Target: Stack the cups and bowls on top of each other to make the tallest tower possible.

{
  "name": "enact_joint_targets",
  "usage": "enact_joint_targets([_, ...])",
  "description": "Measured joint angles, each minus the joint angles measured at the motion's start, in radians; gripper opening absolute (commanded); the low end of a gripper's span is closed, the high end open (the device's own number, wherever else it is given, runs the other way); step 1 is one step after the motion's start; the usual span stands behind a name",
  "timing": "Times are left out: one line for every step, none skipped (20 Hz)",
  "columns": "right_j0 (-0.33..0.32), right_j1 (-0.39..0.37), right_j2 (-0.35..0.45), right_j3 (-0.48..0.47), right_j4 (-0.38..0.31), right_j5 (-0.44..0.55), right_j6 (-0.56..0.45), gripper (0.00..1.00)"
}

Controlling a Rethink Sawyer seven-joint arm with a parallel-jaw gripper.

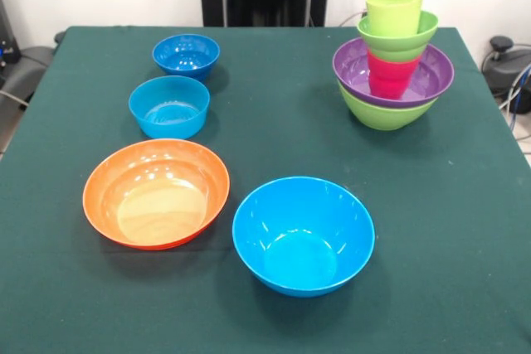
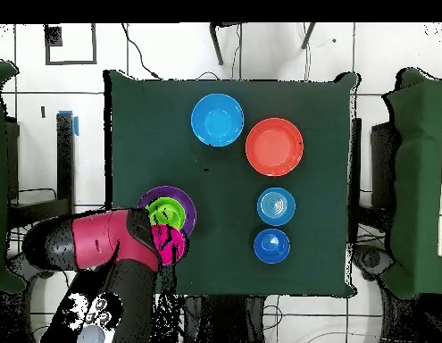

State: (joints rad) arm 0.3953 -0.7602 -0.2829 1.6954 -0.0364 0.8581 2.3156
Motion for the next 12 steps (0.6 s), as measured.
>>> enact_joint_targets([0.006, 0.003, -0.005, 0.000, 0.007, 0.000, 0.003, 0.00])
enact_joint_targets([0.009, 0.004, -0.007, 0.000, 0.012, 0.000, 0.004, 0.00])
enact_joint_targets([0.012, 0.006, -0.011, 0.000, 0.015, 0.000, 0.004, 0.00])
enact_joint_targets([0.014, 0.008, -0.014, 0.000, 0.019, 0.000, 0.005, 0.00])
enact_joint_targets([0.015, 0.009, -0.015, 0.000, 0.020, 0.000, 0.005, 0.00])
enact_joint_targets([0.015, 0.011, -0.017, 0.000, 0.021, 0.000, 0.005, 0.00])
enact_joint_targets([0.016, 0.012, -0.020, 0.000, 0.022, 0.000, 0.005, 0.00])
enact_joint_targets([0.016, 0.013, -0.021, 0.000, 0.022, 0.000, 0.005, 0.00])
enact_joint_targets([0.016, 0.015, -0.024, 0.000, 0.022, 0.000, 0.005, 0.00])
enact_joint_targets([0.016, 0.016, -0.026, 0.000, 0.022, 0.000, 0.005, 0.00])
enact_joint_targets([0.016, 0.017, -0.029, 0.000, 0.022, 0.000, 0.005, 0.00])
enact_joint_targets([0.016, 0.017, -0.030, 0.000, 0.022, 0.000, 0.005, 0.00])
